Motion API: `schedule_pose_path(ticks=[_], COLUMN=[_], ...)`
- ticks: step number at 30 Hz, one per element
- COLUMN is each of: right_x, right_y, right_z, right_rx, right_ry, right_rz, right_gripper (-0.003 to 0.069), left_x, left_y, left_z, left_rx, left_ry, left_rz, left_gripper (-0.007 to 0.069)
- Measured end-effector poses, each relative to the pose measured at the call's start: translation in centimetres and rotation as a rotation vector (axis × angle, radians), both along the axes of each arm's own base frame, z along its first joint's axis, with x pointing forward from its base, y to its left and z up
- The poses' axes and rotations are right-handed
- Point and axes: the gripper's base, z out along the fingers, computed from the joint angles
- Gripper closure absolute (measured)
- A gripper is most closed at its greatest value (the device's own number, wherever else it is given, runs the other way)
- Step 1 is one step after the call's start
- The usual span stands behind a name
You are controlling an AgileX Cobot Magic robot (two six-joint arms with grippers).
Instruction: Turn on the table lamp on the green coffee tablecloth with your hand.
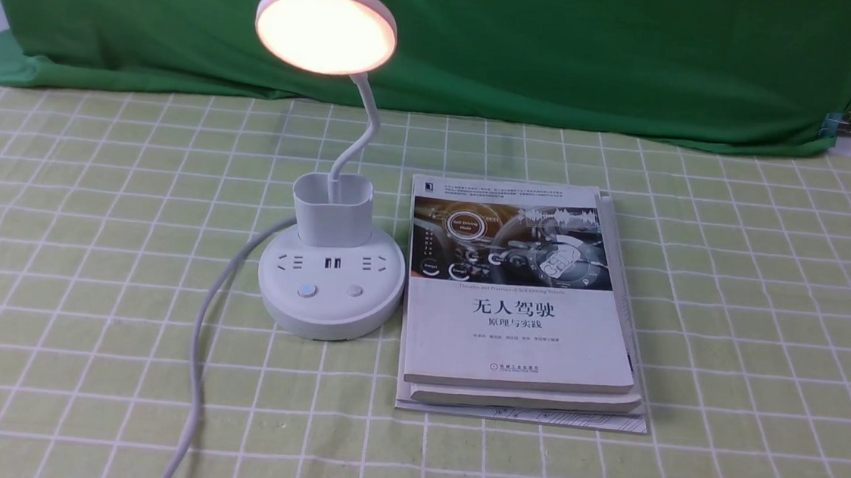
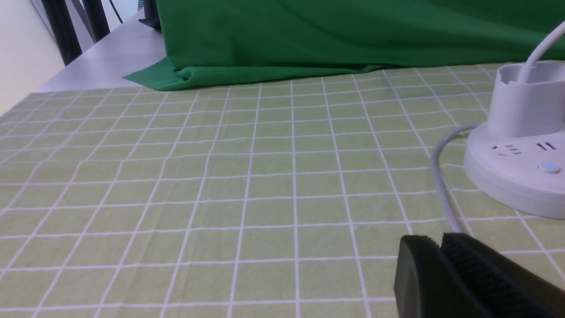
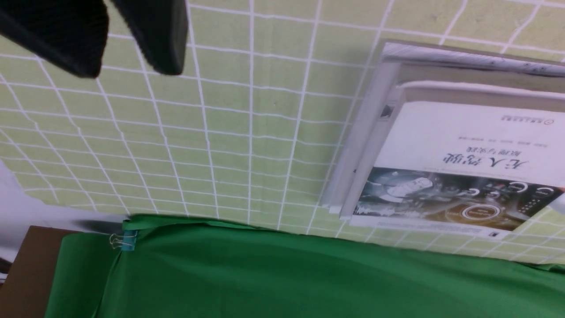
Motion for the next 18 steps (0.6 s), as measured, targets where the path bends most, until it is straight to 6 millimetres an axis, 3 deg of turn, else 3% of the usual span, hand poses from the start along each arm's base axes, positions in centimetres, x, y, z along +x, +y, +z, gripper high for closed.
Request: schedule_pose_path(ticks=[18], right_x=[0.00], right_y=[0.00], right_z=[0.00], right_rx=[0.001], right_ry=[0.000], right_rz=[0.000], right_gripper=[0.0414], left_x=[0.00], left_y=[0.00], left_z=[0.00], left_rx=[0.000], left_ry=[0.000], left_rz=[0.000], left_gripper=[0.0570])
